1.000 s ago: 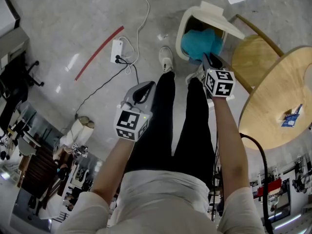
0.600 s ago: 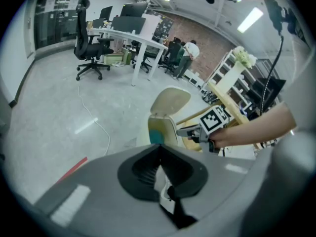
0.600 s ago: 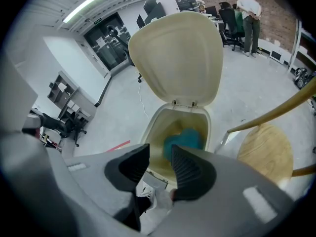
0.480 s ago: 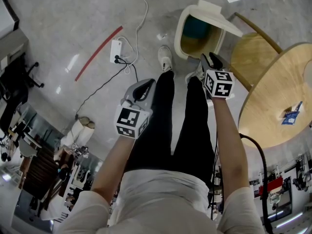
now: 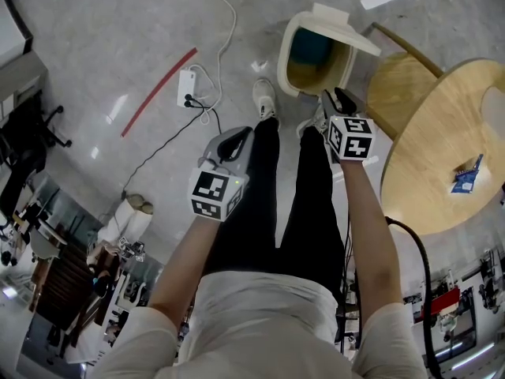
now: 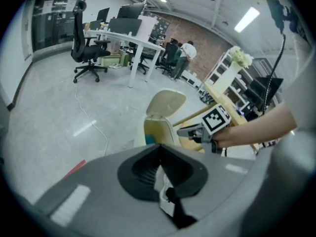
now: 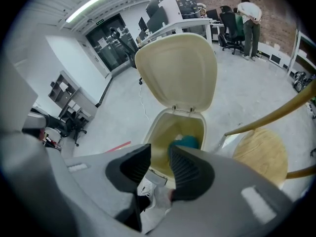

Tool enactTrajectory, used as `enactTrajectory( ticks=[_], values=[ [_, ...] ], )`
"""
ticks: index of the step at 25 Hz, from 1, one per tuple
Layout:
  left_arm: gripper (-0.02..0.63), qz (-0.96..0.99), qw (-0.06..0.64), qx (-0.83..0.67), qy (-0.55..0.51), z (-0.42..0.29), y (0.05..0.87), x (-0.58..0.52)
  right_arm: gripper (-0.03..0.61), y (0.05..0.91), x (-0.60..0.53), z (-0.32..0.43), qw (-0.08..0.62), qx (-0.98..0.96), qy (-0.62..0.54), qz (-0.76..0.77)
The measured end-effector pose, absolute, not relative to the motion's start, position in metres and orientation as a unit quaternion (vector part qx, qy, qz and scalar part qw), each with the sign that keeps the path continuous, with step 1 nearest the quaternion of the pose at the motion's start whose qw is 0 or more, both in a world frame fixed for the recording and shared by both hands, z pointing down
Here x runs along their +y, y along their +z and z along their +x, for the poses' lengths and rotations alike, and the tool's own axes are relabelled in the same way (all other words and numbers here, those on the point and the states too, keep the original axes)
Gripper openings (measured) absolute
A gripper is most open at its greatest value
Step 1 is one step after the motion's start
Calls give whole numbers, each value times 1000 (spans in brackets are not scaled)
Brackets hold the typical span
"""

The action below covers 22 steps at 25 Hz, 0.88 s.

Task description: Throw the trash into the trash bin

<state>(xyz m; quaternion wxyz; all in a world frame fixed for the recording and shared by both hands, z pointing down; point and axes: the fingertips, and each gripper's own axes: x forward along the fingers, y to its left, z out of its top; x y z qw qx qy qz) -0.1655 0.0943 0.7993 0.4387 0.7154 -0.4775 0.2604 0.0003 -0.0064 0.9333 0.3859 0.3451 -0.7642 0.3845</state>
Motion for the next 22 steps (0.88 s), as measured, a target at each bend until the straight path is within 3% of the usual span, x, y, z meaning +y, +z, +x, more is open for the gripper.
enactTrajectory(
  ticks=[22],
  values=[
    [3, 741, 403, -476, 247, -141, 711, 85, 3, 808, 0, 18, 357, -795, 337, 357]
  ],
)
